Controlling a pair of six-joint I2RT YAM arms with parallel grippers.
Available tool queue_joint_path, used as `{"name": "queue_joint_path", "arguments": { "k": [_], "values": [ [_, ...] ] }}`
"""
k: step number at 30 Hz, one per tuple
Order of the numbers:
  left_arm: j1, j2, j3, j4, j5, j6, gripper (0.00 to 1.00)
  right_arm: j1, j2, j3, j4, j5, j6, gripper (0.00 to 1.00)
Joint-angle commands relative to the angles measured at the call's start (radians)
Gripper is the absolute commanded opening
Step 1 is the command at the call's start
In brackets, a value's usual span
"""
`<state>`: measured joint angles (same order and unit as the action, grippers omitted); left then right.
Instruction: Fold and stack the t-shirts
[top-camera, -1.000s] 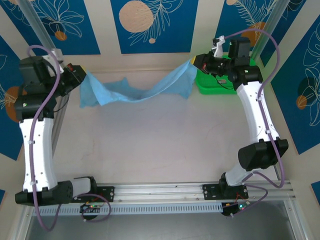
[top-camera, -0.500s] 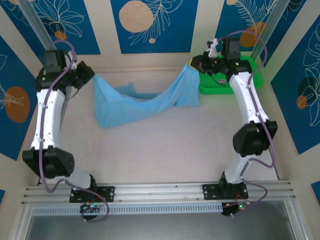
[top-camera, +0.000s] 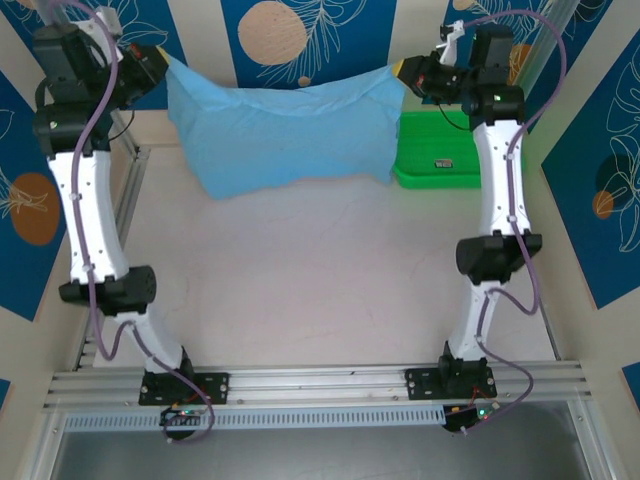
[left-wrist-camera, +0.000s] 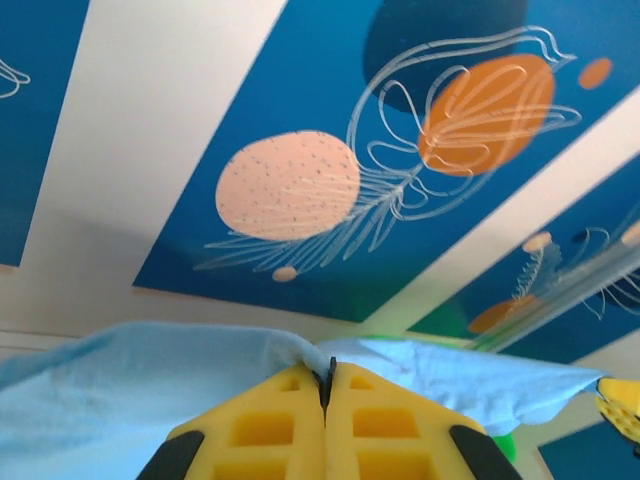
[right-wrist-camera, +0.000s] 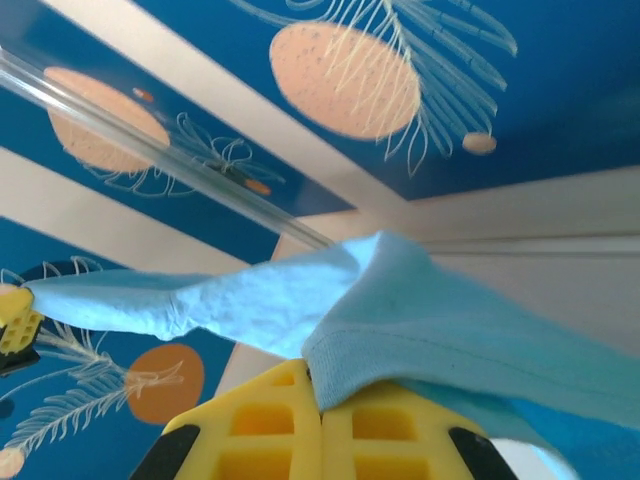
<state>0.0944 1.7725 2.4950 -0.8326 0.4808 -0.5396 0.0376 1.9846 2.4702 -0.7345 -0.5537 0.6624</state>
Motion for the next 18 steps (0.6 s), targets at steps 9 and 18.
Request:
{"name": "queue_joint_path", "arguments": {
  "k": [9, 18],
  "values": [
    [-0.002, -0.83, -1.085, -0.04, -0.016, 0.024, 0.0, 0.158, -0.636, -1.019, 0.147, 0.057, -0.093, 0.0],
    [-0.002, -1.249, -1.466, -0.219, 0.024, -0.05, 0.52, 0.202, -0.947, -1.503, 0.064, 0.195, -0.029, 0.0]
  ]
}}
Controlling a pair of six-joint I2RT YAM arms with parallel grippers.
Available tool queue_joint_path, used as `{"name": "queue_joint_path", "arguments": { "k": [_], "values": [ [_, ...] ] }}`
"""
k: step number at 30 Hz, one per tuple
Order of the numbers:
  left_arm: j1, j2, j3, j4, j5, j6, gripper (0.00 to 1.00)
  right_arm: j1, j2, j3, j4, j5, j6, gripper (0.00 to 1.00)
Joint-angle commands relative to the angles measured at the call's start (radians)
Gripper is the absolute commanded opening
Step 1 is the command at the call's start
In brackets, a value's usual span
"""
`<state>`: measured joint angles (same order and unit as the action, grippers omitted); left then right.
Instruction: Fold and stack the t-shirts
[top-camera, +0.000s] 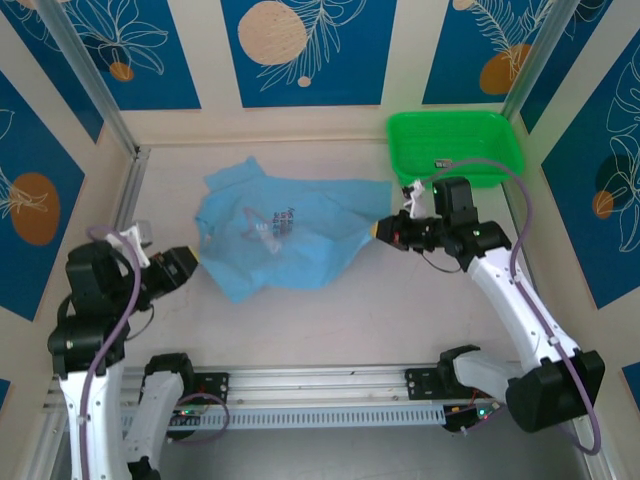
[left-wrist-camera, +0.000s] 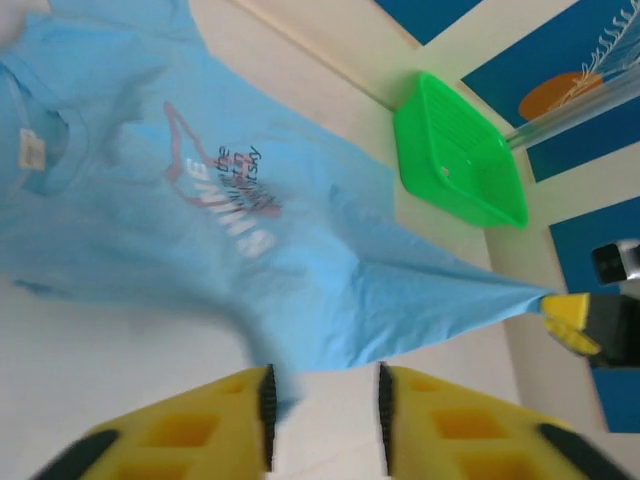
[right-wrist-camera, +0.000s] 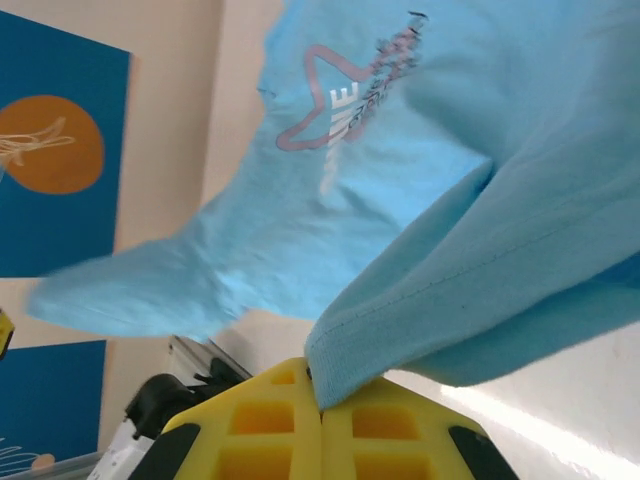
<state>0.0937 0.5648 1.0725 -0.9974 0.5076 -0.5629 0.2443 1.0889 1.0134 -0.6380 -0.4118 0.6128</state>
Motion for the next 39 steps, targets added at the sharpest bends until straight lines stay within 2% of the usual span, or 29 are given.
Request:
{"name": "queue_joint_path", "arguments": {
  "k": [1, 3, 4, 5, 6, 9, 10, 11, 13, 15, 17, 19, 22, 23, 24, 28, 31, 34, 39],
  "values": [
    [-0.002, -0.064, -0.052, -0.05, -0.034, -0.042, 0.6, -0.005, -0.067, -0.074, -0.05, 0.08, 0.017, 0.0],
    [-0.002, -0.067, -0.036, -0.059, -0.1, -0.053, 0.6, -0.016, -0.093, -0.115, -0.091, 0.123, 0.007, 0.0],
    [-0.002, -0.052, -0.023, -0.062, -0.132, -0.051, 0.68, -0.027, -0.104, -0.132, -0.111, 0.14, 0.01, 0.03],
    [-0.002, -0.027, -0.01, -0.066, -0.165, -0.051, 0.76, -0.044, -0.121, -0.155, -0.132, 0.154, 0.017, 0.2],
    [-0.002, -0.003, -0.005, -0.055, -0.177, -0.052, 0.75, -0.064, -0.139, -0.174, -0.142, 0.172, 0.03, 0.37],
    [-0.002, 0.112, -0.019, 0.03, -0.167, -0.066, 0.7, -0.12, -0.219, -0.231, -0.126, 0.239, 0.085, 0.61],
    [-0.002, 0.16, -0.033, 0.069, -0.176, -0.078, 0.64, -0.135, -0.244, -0.243, -0.112, 0.269, 0.102, 0.66],
    [-0.002, 0.214, -0.04, 0.1, -0.19, -0.085, 0.6, -0.148, -0.259, -0.246, -0.098, 0.297, 0.116, 0.67],
    [-0.009, 0.332, -0.03, 0.141, -0.219, -0.092, 0.59, -0.158, -0.253, -0.238, -0.073, 0.335, 0.129, 0.67],
    [-0.041, 0.454, 0.001, 0.169, -0.265, -0.104, 0.58, -0.148, -0.204, -0.221, -0.018, 0.318, 0.127, 0.68],
    [-0.102, 0.567, 0.043, 0.2, -0.333, -0.123, 0.57, -0.114, -0.116, -0.181, 0.014, 0.309, 0.112, 0.68],
    [-0.174, 0.701, 0.11, 0.218, -0.413, -0.144, 0.56, -0.032, 0.04, -0.097, 0.012, 0.366, 0.075, 0.66],
    [-0.233, 0.919, 0.243, 0.232, -0.475, -0.17, 0.44, 0.049, 0.244, 0.012, 0.001, 0.436, 0.033, 0.62],
    [-0.237, 1.003, 0.3, 0.228, -0.483, -0.178, 0.38, 0.064, 0.333, 0.065, -0.008, 0.444, 0.026, 0.58],
    [-0.244, 1.072, 0.35, 0.229, -0.503, -0.18, 0.36, 0.071, 0.39, 0.099, -0.008, 0.444, 0.019, 0.55],
    [-0.251, 1.395, 0.633, 0.175, -0.57, -0.161, 0.35, 0.087, 0.604, 0.234, -0.008, 0.473, 0.016, 0.51],
    [-0.251, 1.63, 0.89, 0.108, -0.548, -0.136, 0.35, 0.086, 0.723, 0.326, -0.026, 0.481, 0.012, 0.51],
    [-0.252, 1.821, 1.131, 0.049, -0.532, -0.118, 0.34, 0.088, 0.826, 0.412, -0.043, 0.498, 0.003, 0.5],
    [-0.25, 2.051, 1.434, -0.005, -0.55, -0.101, 0.36, 0.092, 0.961, 0.526, -0.046, 0.443, 0.013, 0.46]
  ]
}}
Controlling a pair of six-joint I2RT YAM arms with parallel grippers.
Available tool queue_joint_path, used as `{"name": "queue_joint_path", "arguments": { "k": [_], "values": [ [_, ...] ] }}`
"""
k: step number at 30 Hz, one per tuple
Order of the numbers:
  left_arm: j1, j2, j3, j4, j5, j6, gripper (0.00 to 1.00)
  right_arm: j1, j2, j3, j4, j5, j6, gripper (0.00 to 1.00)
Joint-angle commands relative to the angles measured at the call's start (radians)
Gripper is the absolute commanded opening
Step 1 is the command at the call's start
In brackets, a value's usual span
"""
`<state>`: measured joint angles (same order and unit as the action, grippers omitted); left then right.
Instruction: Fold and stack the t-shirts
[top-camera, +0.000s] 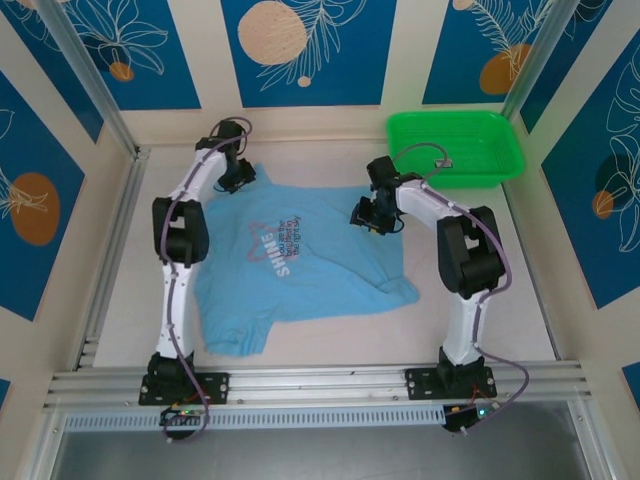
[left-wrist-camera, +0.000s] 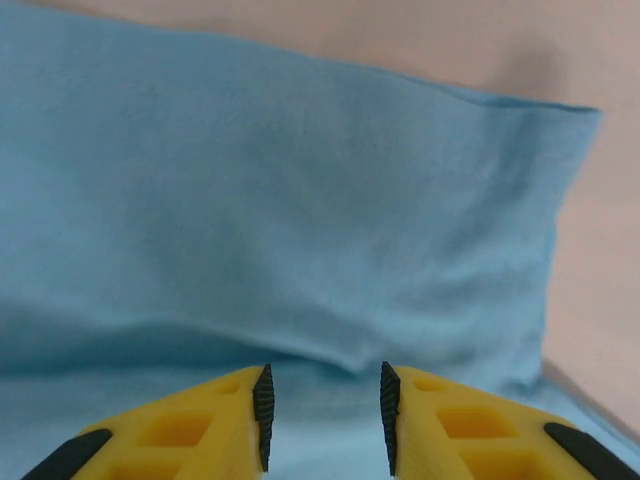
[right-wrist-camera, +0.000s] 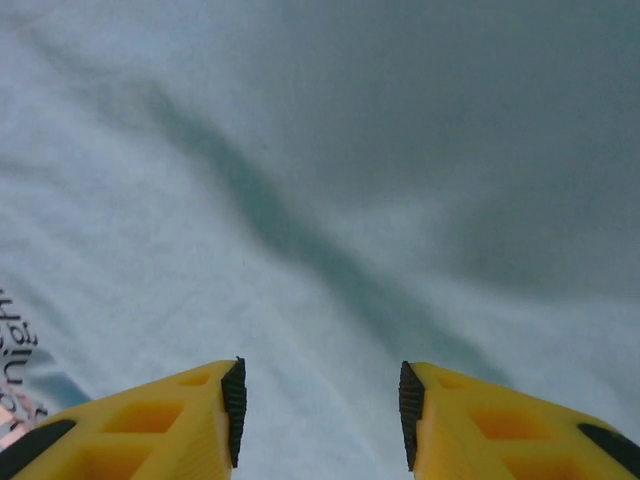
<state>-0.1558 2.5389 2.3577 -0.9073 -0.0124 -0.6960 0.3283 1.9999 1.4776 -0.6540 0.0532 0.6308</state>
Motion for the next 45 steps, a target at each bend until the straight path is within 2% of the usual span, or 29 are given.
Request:
{"name": "queue_joint_path", "arguments": {
  "k": [1, 3, 13, 21, 26, 29, 31, 34, 37, 41, 43, 45],
  "values": [
    [0.003, 0.123, 0.209, -0.114, -0.033, 0.036, 0.36, 0.013, 0.076, 0.091, -0.038, -0.024, -0.006, 0.46],
    [0.009, 0.185, 0.279, -0.118, -0.031, 0.043, 0.36, 0.024, 0.127, 0.154, -0.063, -0.006, -0.009, 0.46],
    [0.066, 0.279, 0.32, -0.008, -0.02, 0.061, 0.36, 0.03, 0.373, 0.46, -0.161, 0.022, 0.01, 0.46],
    [0.12, 0.319, 0.371, 0.061, 0.012, 0.064, 0.36, -0.001, 0.571, 0.785, -0.243, 0.037, -0.005, 0.48],
    [0.15, 0.331, 0.397, 0.113, 0.027, 0.065, 0.35, -0.023, 0.668, 0.97, -0.247, 0.016, -0.034, 0.52],
    [0.163, 0.326, 0.42, 0.12, 0.043, 0.067, 0.36, -0.027, 0.698, 1.059, -0.23, 0.008, -0.064, 0.6],
    [0.171, 0.303, 0.424, 0.12, 0.061, 0.073, 0.42, -0.026, 0.696, 1.106, -0.222, 0.005, -0.092, 0.68],
    [0.171, 0.23, 0.422, 0.089, 0.065, 0.091, 0.63, -0.018, 0.662, 1.175, -0.245, -0.049, -0.132, 0.73],
    [0.168, 0.117, 0.4, 0.054, 0.082, 0.094, 0.77, 0.007, 0.54, 1.125, -0.232, -0.087, -0.163, 0.76],
    [0.142, -0.088, 0.285, 0.044, 0.093, 0.094, 0.94, 0.053, 0.286, 0.913, -0.165, -0.075, -0.199, 0.77],
    [0.12, -0.204, 0.208, 0.039, 0.078, 0.111, 0.97, 0.068, 0.123, 0.725, -0.12, -0.041, -0.192, 0.77],
    [0.094, -0.349, 0.084, 0.026, 0.074, 0.106, 0.98, 0.067, -0.073, 0.438, -0.016, -0.011, -0.157, 0.77]
  ]
}}
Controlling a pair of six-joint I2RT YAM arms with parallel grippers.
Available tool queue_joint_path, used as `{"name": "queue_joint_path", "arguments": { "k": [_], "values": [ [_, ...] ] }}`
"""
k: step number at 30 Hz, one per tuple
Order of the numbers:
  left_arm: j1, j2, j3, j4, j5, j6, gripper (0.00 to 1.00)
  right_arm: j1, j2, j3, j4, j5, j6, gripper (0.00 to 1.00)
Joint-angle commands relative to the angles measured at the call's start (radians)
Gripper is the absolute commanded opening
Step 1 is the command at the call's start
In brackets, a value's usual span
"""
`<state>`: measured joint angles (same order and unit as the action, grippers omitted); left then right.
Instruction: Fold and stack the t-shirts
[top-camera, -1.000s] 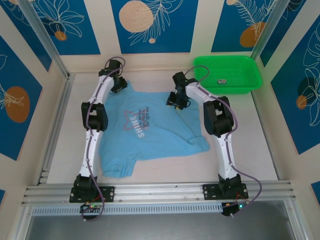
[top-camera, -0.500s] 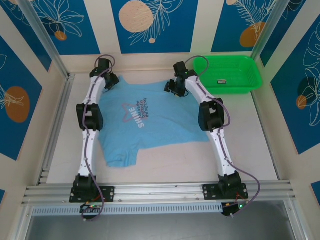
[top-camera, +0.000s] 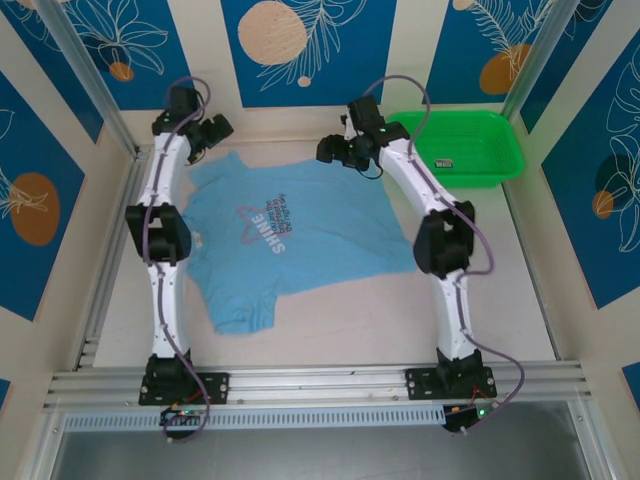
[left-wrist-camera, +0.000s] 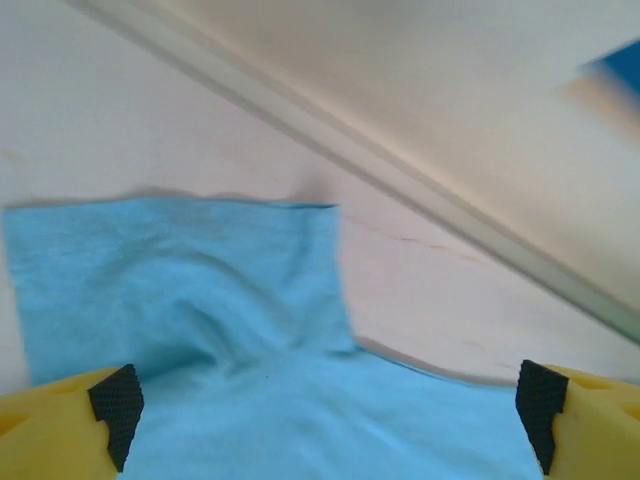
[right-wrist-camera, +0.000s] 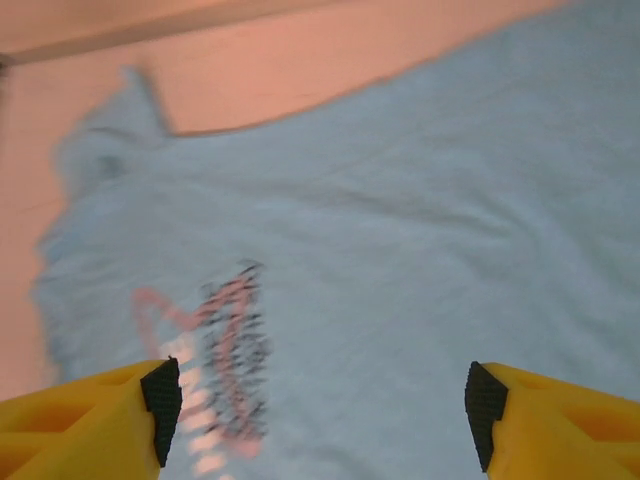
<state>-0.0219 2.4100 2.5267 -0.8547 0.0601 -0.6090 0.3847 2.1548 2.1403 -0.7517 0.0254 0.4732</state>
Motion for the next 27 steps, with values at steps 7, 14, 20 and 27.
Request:
{"name": "queue_joint_path", "arguments": {
  "k": [7, 14, 20, 27],
  "values": [
    [-0.188, -0.829, -0.98, 0.186, -0.083, -0.103, 0.81, -0.183, -0.771, -1.1, 0.341, -0.003, 0.259, 0.67],
    [-0.347, -1.235, -1.551, 0.126, -0.102, -0.184, 0.73, -0.348, -0.936, -1.437, 0.372, -0.088, 0.323, 0.6],
    [-0.348, -1.637, -1.871, 0.019, -0.084, -0.325, 0.7, -0.357, -0.91, -1.491, 0.39, -0.082, 0.337, 0.61],
    [-0.35, -1.807, -2.024, -0.073, -0.022, -0.397, 0.61, -0.37, -0.8, -1.477, 0.406, -0.086, 0.332, 0.53]
  ]
}}
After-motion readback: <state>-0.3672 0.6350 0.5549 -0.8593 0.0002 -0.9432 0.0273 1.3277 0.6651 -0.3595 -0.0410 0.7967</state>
